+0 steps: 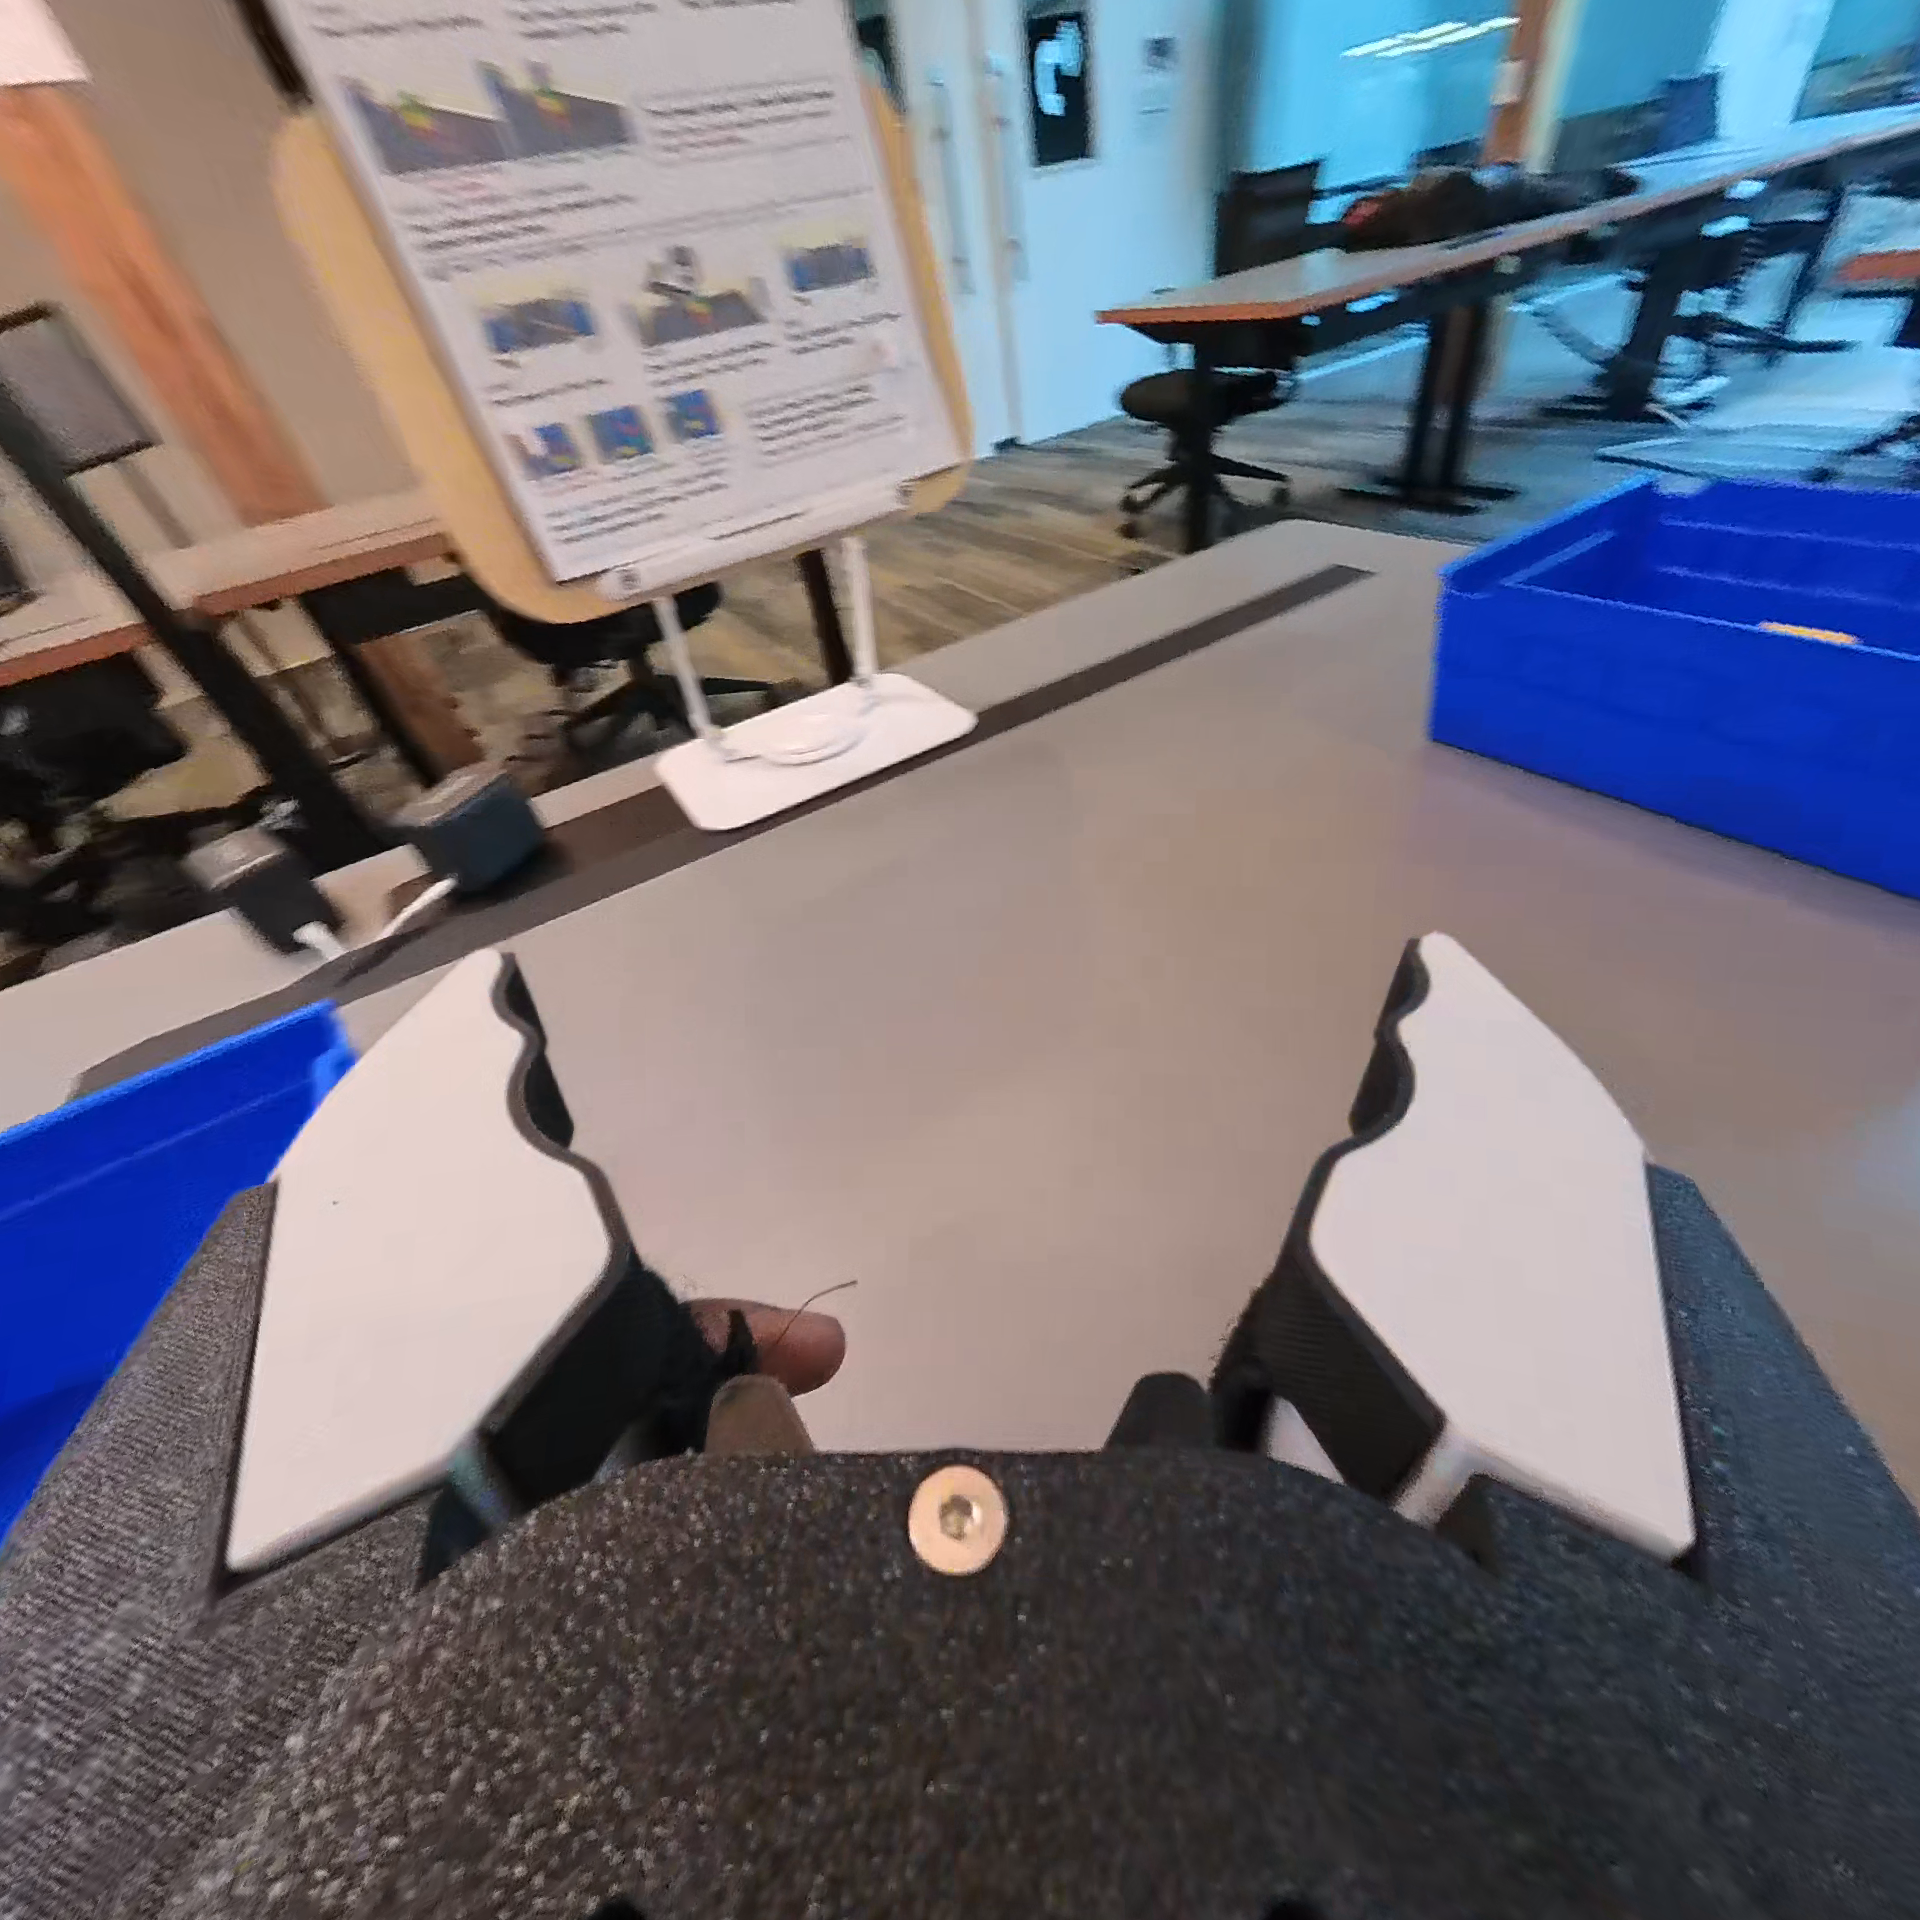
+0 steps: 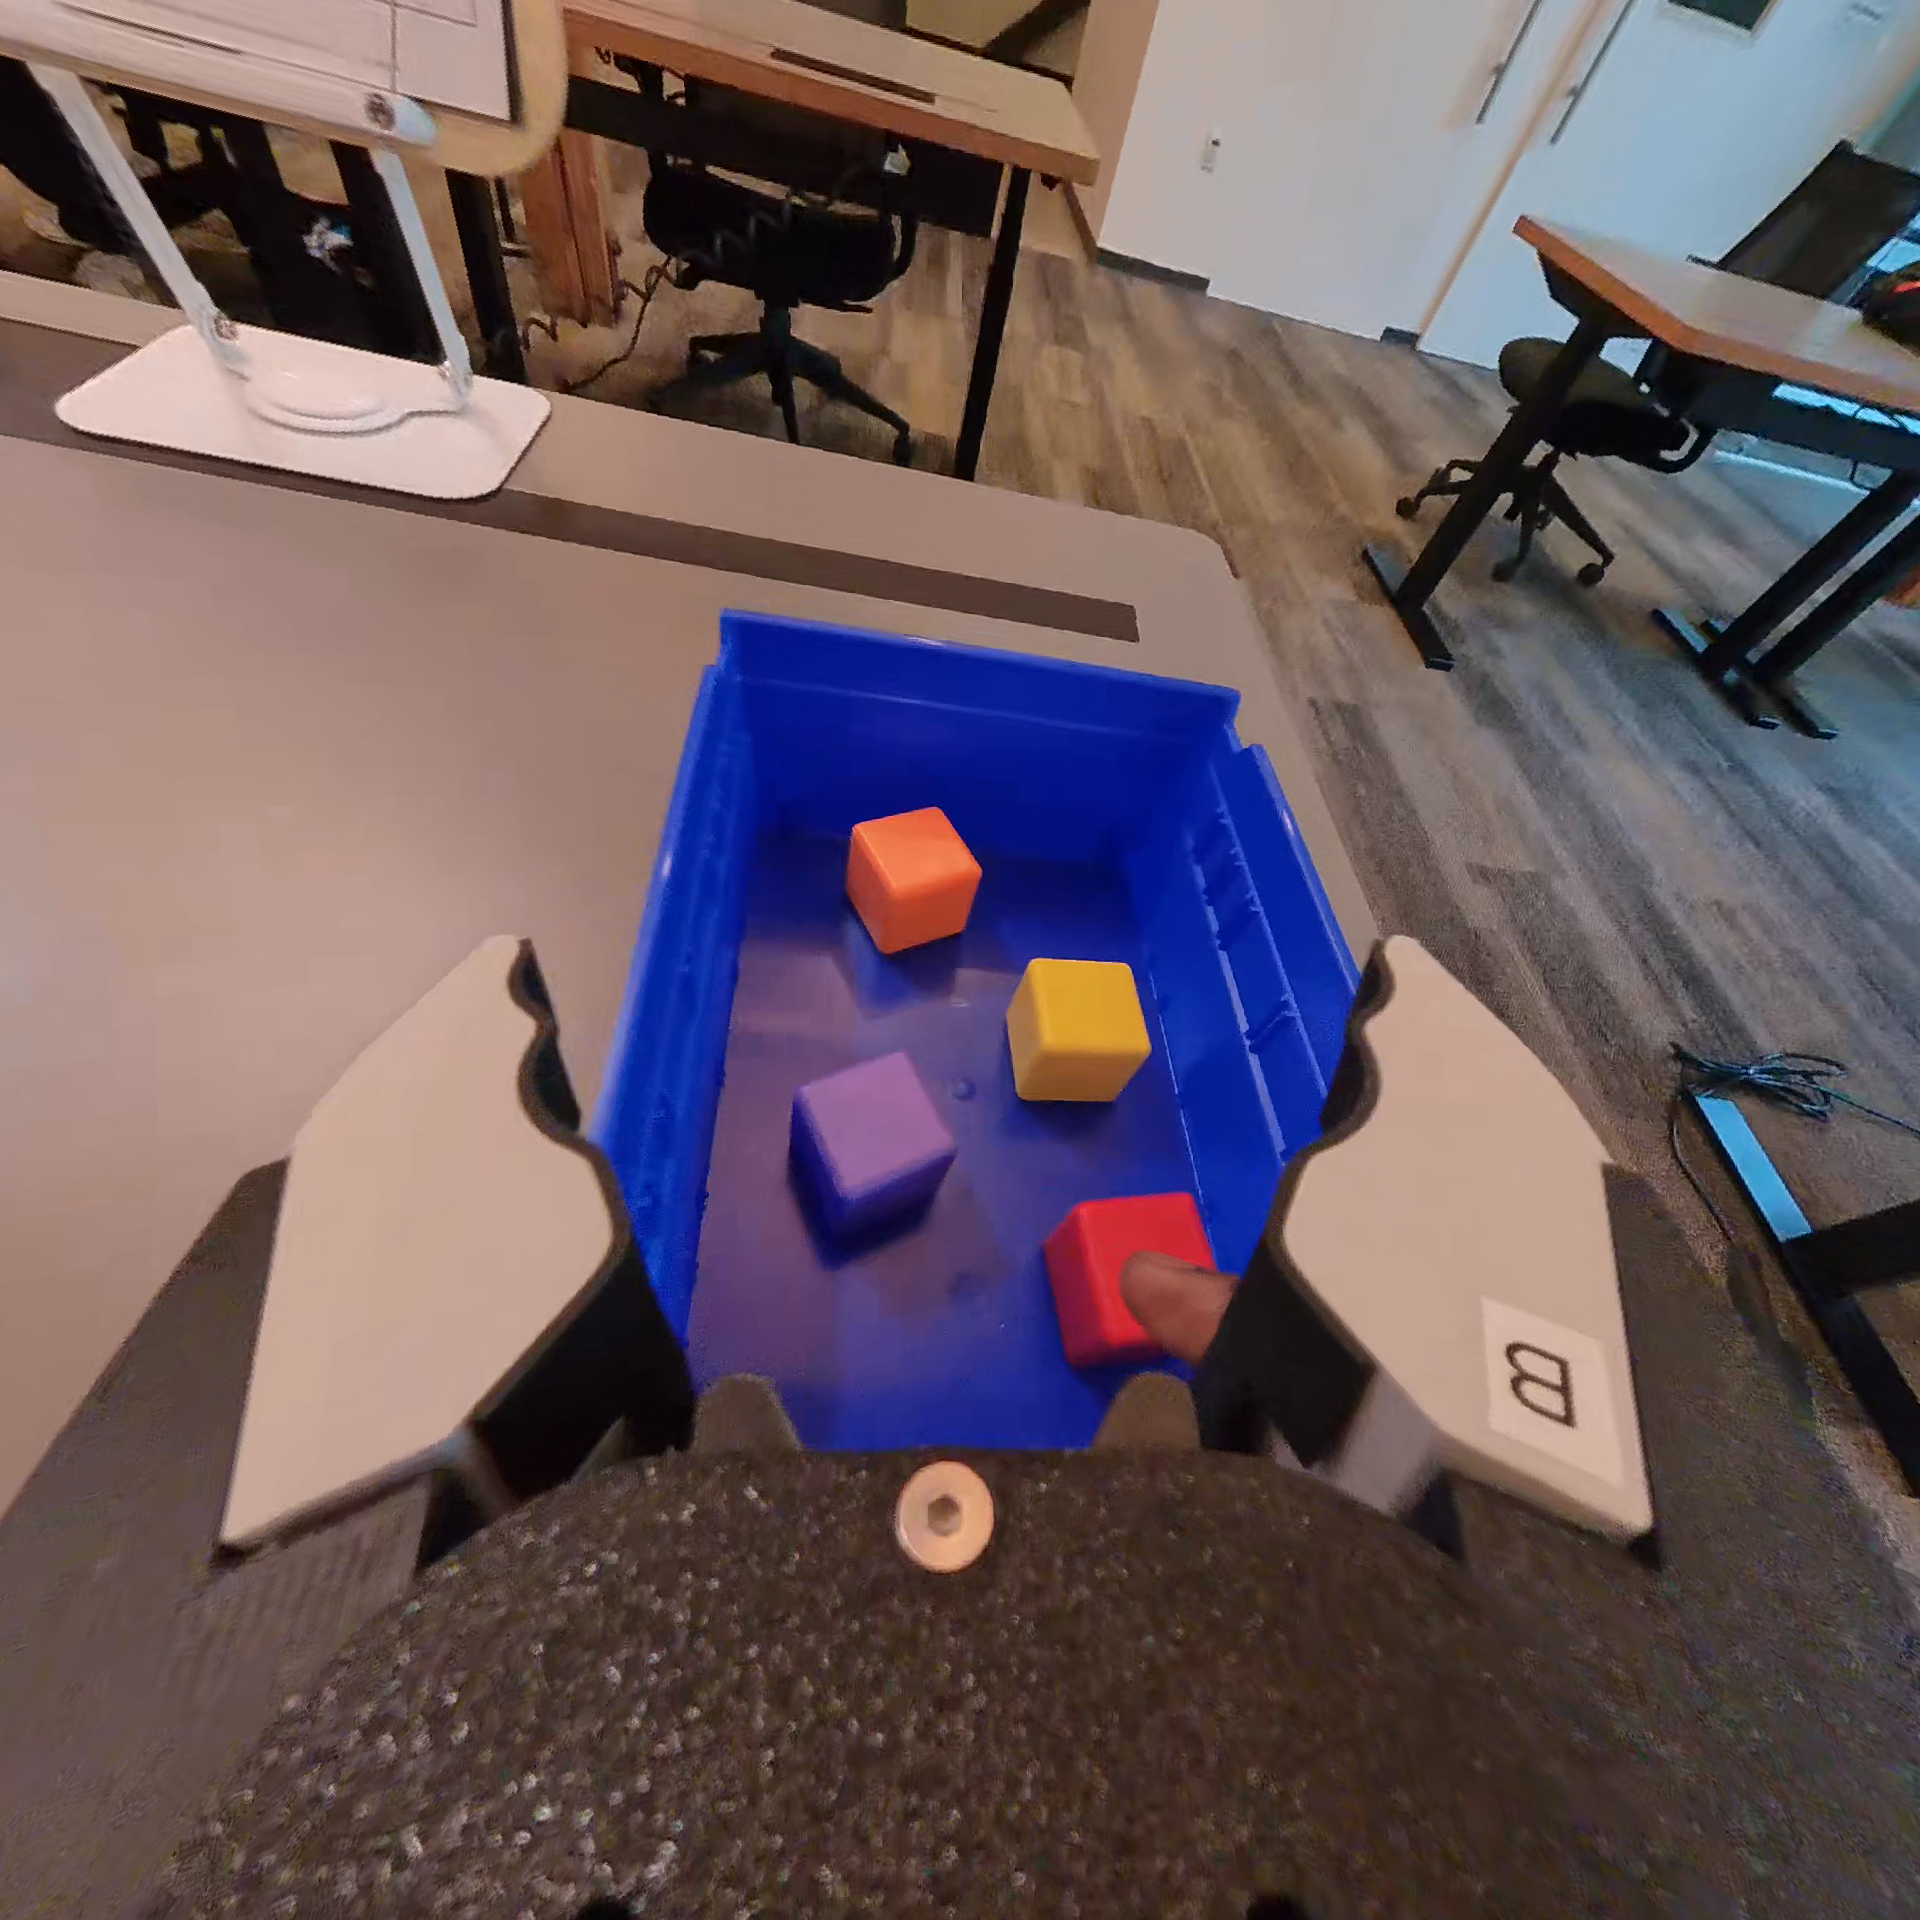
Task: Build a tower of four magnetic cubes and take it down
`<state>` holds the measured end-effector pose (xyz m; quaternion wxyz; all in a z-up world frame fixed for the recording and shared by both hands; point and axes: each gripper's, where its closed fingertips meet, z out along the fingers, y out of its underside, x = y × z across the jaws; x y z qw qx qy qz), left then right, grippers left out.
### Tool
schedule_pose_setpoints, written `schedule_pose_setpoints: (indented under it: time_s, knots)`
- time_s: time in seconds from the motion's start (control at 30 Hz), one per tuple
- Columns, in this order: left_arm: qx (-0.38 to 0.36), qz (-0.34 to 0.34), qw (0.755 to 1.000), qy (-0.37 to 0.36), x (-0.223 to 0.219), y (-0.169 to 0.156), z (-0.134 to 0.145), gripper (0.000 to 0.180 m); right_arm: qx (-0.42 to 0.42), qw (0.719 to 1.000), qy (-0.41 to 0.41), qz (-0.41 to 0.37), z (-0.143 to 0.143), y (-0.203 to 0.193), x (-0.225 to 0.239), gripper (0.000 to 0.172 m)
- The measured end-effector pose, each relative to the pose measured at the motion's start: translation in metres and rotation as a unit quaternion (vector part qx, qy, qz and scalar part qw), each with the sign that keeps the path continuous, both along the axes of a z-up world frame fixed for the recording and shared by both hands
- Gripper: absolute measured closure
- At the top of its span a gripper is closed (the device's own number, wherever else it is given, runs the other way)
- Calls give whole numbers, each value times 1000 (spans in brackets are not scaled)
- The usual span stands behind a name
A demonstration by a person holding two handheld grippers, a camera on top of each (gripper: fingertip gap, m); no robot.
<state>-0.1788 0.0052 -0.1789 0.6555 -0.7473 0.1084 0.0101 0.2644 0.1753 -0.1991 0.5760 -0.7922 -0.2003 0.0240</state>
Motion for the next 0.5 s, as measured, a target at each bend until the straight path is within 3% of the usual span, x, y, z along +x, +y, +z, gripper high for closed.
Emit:
schedule_pose_setpoints:
  time_s: [0.3, 0.4, 0.5]
  knots:
    - [16, 174, 985, -8, -76, -50, 6, 35, 11, 1000, 1, -7, 4, -14, -10, 24]
    - [-20, 192, 981, 5, -94, -57, -5, 35, -10, 1000, -17, 18, -6, -18, -20, 24]
    - [-95, 204, 974, 33, -116, -56, -29, 36, -81, 993, -56, 61, -36, -25, -35, 30]
